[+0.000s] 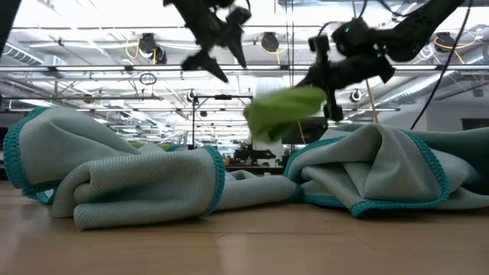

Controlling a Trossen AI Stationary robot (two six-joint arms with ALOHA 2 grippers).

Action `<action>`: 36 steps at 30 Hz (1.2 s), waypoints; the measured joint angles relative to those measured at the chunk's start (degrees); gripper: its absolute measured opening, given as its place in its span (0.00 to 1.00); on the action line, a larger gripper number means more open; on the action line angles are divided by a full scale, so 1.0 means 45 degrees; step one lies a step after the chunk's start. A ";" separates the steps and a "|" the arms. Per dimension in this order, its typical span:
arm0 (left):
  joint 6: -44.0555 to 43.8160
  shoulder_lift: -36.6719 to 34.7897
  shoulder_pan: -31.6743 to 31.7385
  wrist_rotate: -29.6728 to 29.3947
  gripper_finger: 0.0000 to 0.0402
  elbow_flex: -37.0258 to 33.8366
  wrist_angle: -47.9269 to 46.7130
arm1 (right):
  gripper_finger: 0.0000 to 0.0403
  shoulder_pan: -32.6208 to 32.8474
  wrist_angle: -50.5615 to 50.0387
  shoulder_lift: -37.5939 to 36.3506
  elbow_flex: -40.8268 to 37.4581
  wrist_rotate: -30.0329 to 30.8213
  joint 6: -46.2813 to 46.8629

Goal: Fold microfiber towels
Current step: Stack the folded green microfiber cloth on top of the green microfiber cloth on the transparent bin

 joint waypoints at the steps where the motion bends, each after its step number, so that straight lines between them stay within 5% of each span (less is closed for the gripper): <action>1: -0.0072 -0.0291 -0.0017 -0.0386 0.65 0.0000 -0.0008 | 0.01 -0.0049 0.0125 -0.0274 0.0022 0.0031 0.0279; 6: -0.0607 -0.1378 -0.0072 -0.1618 0.67 -0.0645 0.0413 | 0.01 -0.0320 0.0063 -0.1374 0.0520 -0.0057 0.1234; 12: -0.0203 -0.2461 0.0128 -0.0212 0.69 -0.1423 0.3345 | 0.01 -0.0381 -0.0764 -0.2050 0.1566 -0.1234 0.1591; 18: 0.1361 -0.2994 0.0025 -0.0159 0.82 -0.1153 0.6074 | 0.01 -0.0183 -0.1508 -0.2054 0.2330 -0.1681 0.1046; 26: 0.2668 -0.1918 0.0492 0.0853 0.90 -0.1200 0.6046 | 0.01 -0.0124 -0.1478 -0.1986 0.2481 -0.1725 -0.0003; 31: 0.1839 -0.0896 0.1004 0.3596 0.90 -0.1156 0.7255 | 0.01 -0.0124 -0.1472 -0.1986 0.2481 -0.1724 -0.0548; 36: 0.1934 -0.0031 0.0933 0.4733 0.90 -0.1172 0.7923 | 0.01 -0.0124 -0.1478 -0.1986 0.2481 -0.1726 -0.1025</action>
